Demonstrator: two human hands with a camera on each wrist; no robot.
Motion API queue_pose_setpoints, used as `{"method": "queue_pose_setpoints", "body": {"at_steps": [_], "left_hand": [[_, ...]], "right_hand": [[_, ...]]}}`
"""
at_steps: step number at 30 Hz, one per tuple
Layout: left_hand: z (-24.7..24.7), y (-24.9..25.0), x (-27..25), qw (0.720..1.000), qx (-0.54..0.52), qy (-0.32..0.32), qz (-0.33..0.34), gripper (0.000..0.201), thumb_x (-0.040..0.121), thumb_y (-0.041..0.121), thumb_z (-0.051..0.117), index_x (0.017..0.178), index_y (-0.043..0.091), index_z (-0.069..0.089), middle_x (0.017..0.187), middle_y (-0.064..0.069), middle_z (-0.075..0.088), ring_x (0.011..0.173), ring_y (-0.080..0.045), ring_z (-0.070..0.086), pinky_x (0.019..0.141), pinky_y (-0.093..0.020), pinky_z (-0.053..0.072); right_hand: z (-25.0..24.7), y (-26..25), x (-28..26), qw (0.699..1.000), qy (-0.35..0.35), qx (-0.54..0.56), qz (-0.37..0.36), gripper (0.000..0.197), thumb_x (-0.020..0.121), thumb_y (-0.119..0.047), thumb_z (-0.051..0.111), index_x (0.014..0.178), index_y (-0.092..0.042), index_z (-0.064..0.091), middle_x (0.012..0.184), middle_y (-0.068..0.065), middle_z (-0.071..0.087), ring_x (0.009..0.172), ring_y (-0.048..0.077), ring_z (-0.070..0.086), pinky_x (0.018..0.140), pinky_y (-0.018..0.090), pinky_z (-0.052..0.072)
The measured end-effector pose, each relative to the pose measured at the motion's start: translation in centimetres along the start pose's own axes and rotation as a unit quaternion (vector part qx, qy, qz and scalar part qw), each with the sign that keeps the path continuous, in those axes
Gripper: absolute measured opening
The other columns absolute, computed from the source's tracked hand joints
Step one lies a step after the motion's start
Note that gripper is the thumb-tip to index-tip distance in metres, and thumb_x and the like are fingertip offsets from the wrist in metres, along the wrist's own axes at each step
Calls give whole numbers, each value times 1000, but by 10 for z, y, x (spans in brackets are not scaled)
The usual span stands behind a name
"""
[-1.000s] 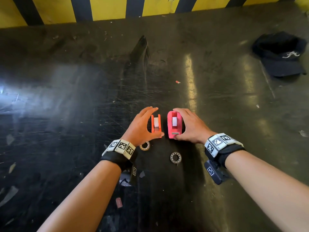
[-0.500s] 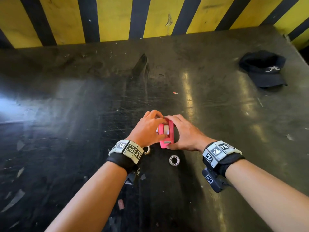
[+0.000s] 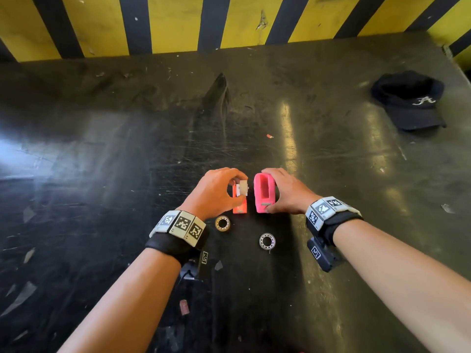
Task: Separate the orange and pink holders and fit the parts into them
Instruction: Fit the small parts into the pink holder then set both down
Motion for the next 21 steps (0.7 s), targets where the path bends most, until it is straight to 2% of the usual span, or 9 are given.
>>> {"method": "queue_pose_setpoints", "body": {"at_steps": [7,10,11,12,13,15,16,18,21], "left_hand": [[10,-23,2,999,-29,-11,-18,46,78,25,87,117,26,64,111,13,71,102,-6,67,92,-26,57],[11,-23,3,999,-31,-9,-17,44,80,22,86,118,24,66,111,15,69,102,-3,66,86,-7,48],[11,-23,3,999,-35,-7,-19,43,80,21,86,118,23,66,110,15,69,101,-2,65,83,-2,45],[11,-23,2,999,-39,-6,-22,43,80,21,86,118,23,66,110,15,69,100,-1,65,81,0,44],[11,-24,1,999,-43,-5,-26,43,81,22,86,118,23,66,110,15,69,100,-1,65,79,-1,44],[10,-25,-2,998,-47,-3,-32,43,81,23,86,119,24,66,110,15,69,100,-2,66,76,-3,45],[10,-25,-3,998,-47,-2,-32,43,81,24,86,119,24,66,110,14,69,100,-3,67,76,-4,46],[10,-23,-6,999,-44,-3,-29,44,80,26,87,119,23,66,110,12,70,99,-4,67,76,-5,47],[7,-18,-12,999,-43,0,-26,44,80,26,87,119,22,67,111,9,72,99,-5,67,78,-10,49]], "right_hand": [[23,20,17,999,-23,0,31,117,61,-29,97,156,-27,29,158,-2,35,139,25,47,110,44,46],[24,22,14,999,-19,17,44,123,62,-35,95,161,-26,23,162,-1,28,143,26,40,114,46,42],[19,20,12,999,-1,26,41,119,63,-39,93,160,-26,26,161,-1,28,143,25,39,114,46,41],[10,15,9,998,33,39,30,107,67,-41,90,157,-26,34,158,-1,32,142,25,41,113,42,41],[-1,9,6,995,76,58,10,87,73,-39,87,149,-26,48,151,-1,40,137,24,45,110,37,41],[-22,-9,-2,985,136,101,-29,40,82,-32,83,120,-26,73,132,-2,54,123,18,54,102,30,42],[-26,-18,-6,983,132,122,-39,25,84,-30,83,109,-26,78,127,-3,58,117,14,56,99,29,44],[-24,-31,-10,984,88,147,-49,17,84,-30,84,100,-25,82,125,-4,60,113,11,57,95,29,45],[-22,-44,-16,983,67,160,-58,19,84,-32,85,101,-25,83,125,-5,62,112,10,58,91,24,42]]}}
Point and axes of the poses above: each hand's wrist, its own x-axis towards the middle knuckle, its own z-axis out of the palm, y = z × x, the point moved 9 cm from there along x, towards the middle knuckle
